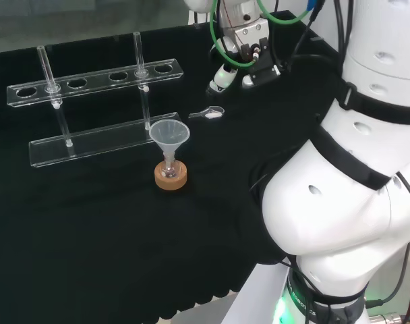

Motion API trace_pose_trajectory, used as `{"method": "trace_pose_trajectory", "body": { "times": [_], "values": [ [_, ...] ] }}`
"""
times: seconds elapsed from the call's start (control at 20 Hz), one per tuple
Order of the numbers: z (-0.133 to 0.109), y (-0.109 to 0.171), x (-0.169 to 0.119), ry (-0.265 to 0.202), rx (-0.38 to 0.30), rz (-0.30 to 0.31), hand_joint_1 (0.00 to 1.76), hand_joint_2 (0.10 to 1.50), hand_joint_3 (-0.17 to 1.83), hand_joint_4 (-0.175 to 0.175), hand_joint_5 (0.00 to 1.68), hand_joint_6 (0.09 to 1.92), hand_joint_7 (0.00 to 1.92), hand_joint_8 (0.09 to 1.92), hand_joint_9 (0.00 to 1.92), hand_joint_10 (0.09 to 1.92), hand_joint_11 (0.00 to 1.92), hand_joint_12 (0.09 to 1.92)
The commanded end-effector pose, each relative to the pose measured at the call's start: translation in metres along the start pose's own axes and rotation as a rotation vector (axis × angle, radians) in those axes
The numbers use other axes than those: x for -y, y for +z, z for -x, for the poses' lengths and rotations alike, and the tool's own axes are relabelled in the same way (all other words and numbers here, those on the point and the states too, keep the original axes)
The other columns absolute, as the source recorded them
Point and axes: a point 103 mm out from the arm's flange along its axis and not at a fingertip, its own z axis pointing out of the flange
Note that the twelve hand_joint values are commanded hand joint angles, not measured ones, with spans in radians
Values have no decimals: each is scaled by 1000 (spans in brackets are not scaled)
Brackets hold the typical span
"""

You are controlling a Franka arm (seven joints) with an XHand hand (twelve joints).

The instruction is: Pick up the weighing funnel.

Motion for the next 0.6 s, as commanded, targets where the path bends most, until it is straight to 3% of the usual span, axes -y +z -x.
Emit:
{"method": "trace_pose_trajectory", "body": {
  "times": [0.05,0.6],
  "values": [
    [0,17,-37,-24,30,-15,751,771,185,-40,435,87,247,656,504,605,308,1355],
    [12,43,-55,1,57,-46,772,758,206,-39,473,87,278,663,537,601,331,1342]
  ]
}}
